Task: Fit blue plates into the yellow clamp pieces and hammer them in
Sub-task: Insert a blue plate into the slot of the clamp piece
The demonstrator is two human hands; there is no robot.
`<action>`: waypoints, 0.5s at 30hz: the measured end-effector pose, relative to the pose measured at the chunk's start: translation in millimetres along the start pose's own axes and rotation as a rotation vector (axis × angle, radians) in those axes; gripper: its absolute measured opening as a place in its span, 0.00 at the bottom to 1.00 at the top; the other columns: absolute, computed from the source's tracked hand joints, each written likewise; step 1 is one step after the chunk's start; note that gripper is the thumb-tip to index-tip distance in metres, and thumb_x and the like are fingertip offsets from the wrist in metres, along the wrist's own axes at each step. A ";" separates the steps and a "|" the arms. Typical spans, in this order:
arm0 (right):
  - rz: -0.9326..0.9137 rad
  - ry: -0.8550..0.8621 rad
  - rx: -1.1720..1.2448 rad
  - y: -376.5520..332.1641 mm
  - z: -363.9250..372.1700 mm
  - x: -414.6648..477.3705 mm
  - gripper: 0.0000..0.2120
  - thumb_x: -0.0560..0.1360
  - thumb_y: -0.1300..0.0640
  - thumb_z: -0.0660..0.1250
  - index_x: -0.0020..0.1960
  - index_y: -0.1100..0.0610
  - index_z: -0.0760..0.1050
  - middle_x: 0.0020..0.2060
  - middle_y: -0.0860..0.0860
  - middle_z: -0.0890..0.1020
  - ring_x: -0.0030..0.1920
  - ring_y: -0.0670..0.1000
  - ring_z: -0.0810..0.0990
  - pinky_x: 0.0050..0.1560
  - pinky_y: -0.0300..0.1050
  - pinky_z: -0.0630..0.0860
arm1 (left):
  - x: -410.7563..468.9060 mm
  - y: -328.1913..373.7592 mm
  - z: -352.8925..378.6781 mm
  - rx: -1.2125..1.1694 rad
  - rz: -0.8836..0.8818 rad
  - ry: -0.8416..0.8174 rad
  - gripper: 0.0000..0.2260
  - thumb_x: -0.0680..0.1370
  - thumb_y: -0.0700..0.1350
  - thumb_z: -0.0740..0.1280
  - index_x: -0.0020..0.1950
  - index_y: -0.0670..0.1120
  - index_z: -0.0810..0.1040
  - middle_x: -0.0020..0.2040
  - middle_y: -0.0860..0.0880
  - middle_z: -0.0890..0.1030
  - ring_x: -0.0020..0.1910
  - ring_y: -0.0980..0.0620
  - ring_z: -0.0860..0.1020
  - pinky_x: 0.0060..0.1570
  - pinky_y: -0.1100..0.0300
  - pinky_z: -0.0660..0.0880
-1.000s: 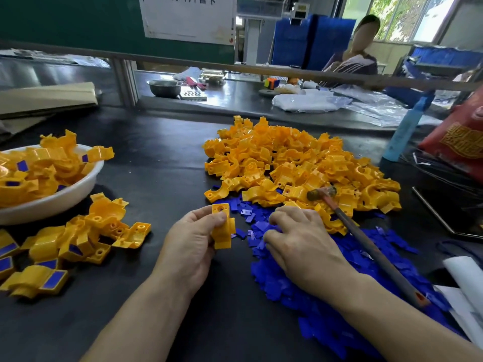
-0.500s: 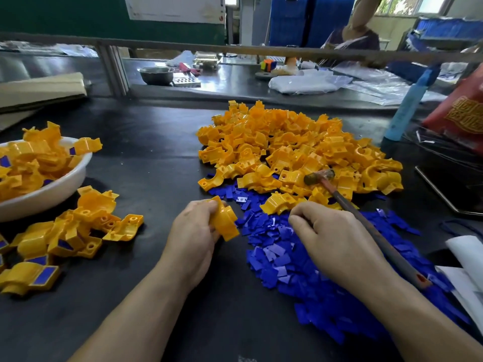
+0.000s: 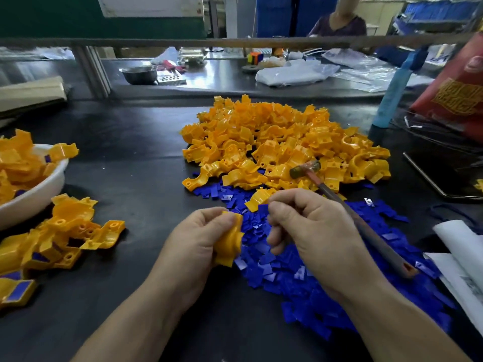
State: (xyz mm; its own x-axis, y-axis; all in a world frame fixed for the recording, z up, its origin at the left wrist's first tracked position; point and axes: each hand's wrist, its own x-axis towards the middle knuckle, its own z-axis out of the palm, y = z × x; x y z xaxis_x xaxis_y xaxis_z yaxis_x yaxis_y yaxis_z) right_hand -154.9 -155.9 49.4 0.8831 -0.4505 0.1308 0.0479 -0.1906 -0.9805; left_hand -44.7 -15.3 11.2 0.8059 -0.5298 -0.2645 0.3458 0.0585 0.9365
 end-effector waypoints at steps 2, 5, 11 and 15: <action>-0.004 -0.034 0.052 2.6 5.0 -1.7 0.08 0.78 0.58 0.64 0.45 0.48 0.79 0.35 0.53 0.82 0.33 0.53 0.83 0.33 0.43 0.80 | -3.4 -4.2 5.1 0.060 -0.024 -0.033 0.27 0.63 0.50 0.80 0.58 0.46 0.77 0.46 0.44 0.85 0.37 0.48 0.83 0.34 0.53 0.78; -0.034 -0.060 -0.046 7.4 8.4 -5.3 0.06 0.78 0.56 0.64 0.45 0.47 0.78 0.32 0.52 0.82 0.31 0.51 0.82 0.32 0.42 0.80 | -5.1 -5.9 5.3 0.086 -0.027 -0.109 0.27 0.65 0.48 0.81 0.60 0.46 0.76 0.47 0.43 0.86 0.42 0.46 0.85 0.40 0.53 0.79; -0.055 -0.041 -0.192 10.1 9.5 -7.2 0.04 0.77 0.54 0.65 0.45 0.45 0.77 0.32 0.48 0.81 0.31 0.45 0.81 0.30 0.36 0.77 | -7.7 -1.1 4.3 0.078 0.036 -0.180 0.16 0.63 0.48 0.77 0.50 0.52 0.85 0.48 0.43 0.86 0.43 0.47 0.85 0.38 0.57 0.80; -0.081 -0.025 -0.232 11.4 10.2 -7.8 0.04 0.76 0.53 0.66 0.44 0.45 0.76 0.34 0.45 0.81 0.31 0.44 0.81 0.30 0.35 0.76 | -10.0 1.0 5.5 0.092 0.034 -0.218 0.17 0.63 0.49 0.76 0.51 0.55 0.85 0.50 0.45 0.86 0.46 0.48 0.85 0.40 0.57 0.80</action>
State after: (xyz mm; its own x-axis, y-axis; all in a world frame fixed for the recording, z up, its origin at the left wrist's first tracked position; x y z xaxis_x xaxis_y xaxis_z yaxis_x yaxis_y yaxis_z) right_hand -156.4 -145.6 35.7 0.8921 -0.4043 0.2016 0.0137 -0.4218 -0.9066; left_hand -55.0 -14.6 16.0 0.6900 -0.6995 -0.1858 0.2668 0.0072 0.9637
